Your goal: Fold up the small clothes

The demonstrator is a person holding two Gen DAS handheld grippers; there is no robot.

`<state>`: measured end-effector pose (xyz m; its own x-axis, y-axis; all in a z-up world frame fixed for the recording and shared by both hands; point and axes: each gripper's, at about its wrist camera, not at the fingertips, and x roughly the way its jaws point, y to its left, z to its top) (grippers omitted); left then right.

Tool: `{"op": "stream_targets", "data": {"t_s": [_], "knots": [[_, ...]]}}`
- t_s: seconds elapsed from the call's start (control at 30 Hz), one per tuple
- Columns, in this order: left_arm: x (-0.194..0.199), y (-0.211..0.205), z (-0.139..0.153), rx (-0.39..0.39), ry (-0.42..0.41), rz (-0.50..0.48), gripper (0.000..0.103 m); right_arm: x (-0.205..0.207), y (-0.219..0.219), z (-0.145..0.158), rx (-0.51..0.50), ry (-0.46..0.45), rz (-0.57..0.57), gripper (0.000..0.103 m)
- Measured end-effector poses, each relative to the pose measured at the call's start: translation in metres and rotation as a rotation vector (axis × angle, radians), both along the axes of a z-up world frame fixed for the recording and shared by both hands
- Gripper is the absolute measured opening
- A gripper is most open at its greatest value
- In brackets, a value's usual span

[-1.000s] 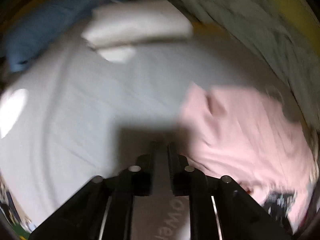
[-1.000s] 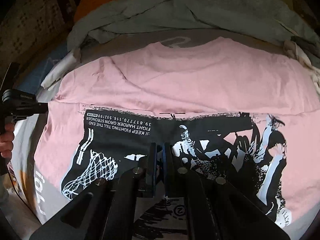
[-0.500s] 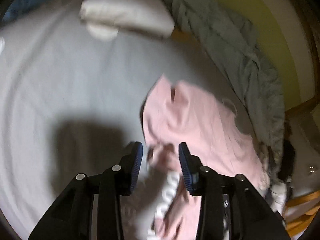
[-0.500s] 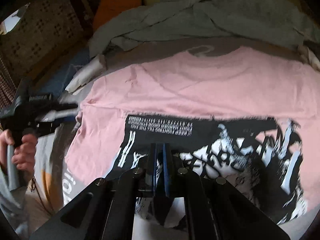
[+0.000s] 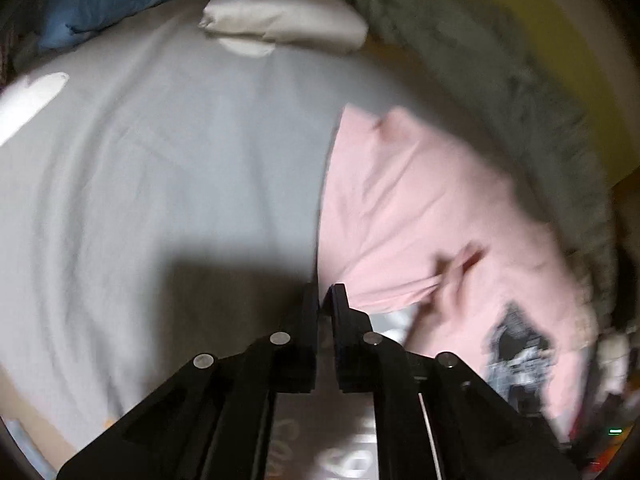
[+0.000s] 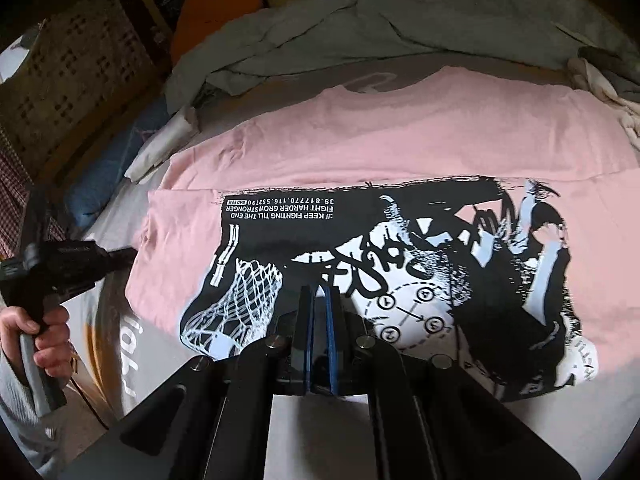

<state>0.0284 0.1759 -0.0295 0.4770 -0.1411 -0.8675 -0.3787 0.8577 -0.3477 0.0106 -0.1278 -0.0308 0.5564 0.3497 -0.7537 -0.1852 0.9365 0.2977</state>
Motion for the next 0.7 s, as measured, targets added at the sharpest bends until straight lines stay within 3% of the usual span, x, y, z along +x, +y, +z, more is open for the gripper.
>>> {"op": "stream_targets", "data": {"t_s": [0.03, 0.1, 0.13, 0.17, 0.23, 0.33, 0.43, 0.5, 0.57, 0.6, 0.63, 0.7], "knots": [[0.002, -0.001, 0.002, 0.009, 0.0, -0.006, 0.008, -0.004, -0.003, 0.002, -0.005, -0.004, -0.002, 0.005], [0.009, 0.0, 0.018, 0.069, -0.041, -0.008, 0.024, -0.01, -0.009, 0.006, -0.007, -0.019, -0.013, 0.005], [0.018, 0.003, 0.029, 0.114, -0.067, -0.001, 0.049, -0.012, -0.012, 0.007, -0.006, -0.024, -0.015, 0.005], [0.023, 0.007, 0.038, 0.134, -0.094, 0.005, 0.063, -0.012, -0.015, 0.008, -0.005, -0.027, -0.02, 0.005], [0.051, 0.015, 0.052, 0.128, -0.141, -0.012, 0.065, -0.01, -0.022, 0.01, -0.001, -0.029, -0.033, 0.005], [0.091, 0.037, 0.043, 0.066, -0.114, -0.014, 0.06, -0.01, -0.028, 0.014, 0.017, -0.037, -0.053, 0.005], [0.124, 0.049, 0.017, -0.031, -0.059, -0.006, 0.038, -0.016, -0.034, 0.019, 0.001, -0.06, -0.071, 0.005], [0.132, 0.054, 0.005, -0.063, -0.031, 0.048, 0.038, -0.018, -0.04, 0.02, -0.008, -0.063, -0.083, 0.005], [0.129, 0.05, -0.001, -0.107, -0.025, 0.039, 0.034, -0.017, -0.047, 0.019, -0.004, -0.055, -0.095, 0.005], [0.131, 0.046, 0.0, -0.064, -0.018, 0.03, 0.026, -0.016, -0.052, 0.019, 0.002, -0.051, -0.111, 0.005], [0.133, 0.043, 0.001, -0.004, -0.015, 0.032, 0.001, -0.015, -0.058, 0.018, 0.01, -0.048, -0.128, 0.005], [0.129, 0.043, 0.005, 0.07, -0.035, 0.065, 0.002, -0.014, -0.067, 0.016, 0.026, -0.04, -0.151, 0.005]]}}
